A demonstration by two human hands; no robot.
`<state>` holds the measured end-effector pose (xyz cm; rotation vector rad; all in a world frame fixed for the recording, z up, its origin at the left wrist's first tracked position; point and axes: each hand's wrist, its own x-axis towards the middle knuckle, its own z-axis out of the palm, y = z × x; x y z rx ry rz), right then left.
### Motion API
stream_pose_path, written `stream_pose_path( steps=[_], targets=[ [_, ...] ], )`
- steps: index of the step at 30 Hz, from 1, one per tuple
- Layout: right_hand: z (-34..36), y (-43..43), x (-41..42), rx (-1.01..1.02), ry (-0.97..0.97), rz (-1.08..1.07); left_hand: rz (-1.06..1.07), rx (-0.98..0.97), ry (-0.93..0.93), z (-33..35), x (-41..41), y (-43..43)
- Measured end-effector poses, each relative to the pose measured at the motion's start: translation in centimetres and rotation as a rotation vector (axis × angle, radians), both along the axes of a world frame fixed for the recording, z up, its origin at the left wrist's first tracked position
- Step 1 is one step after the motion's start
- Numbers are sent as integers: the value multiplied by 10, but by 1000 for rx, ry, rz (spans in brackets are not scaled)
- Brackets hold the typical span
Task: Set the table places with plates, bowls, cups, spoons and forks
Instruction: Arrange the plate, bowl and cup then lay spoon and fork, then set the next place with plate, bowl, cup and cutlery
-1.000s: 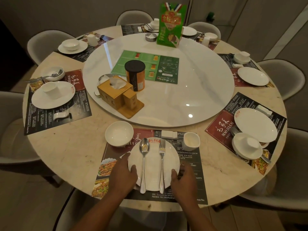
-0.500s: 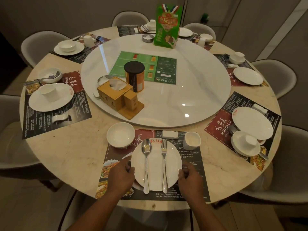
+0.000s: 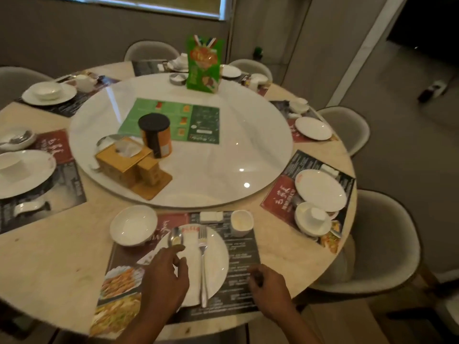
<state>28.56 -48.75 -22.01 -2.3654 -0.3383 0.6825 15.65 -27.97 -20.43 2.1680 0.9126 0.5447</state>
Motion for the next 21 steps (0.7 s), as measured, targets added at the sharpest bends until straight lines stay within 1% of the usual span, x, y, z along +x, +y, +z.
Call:
stream_pose_path(
  steps=[4,8,12,15,18,21],
  targets=[
    [15,-51,48,5,-78,21,-140,13,-31,15,53,-45],
    [23,-114,114,18,-177,60,-189,-68,-42,19,120,-105],
    [36,-176,188,-11,-205,166,-147,-122,-65,15,186,-170],
    [44,-214,237,-54,-201,245,-81,-138,-41,18,225,-209],
    [50,-241,278,-85,-245,323,-21,-141,-15,23,253,-233],
    [47,-250,312,-111,-270,341,27,-139,8,23,271,-243]
  ],
)
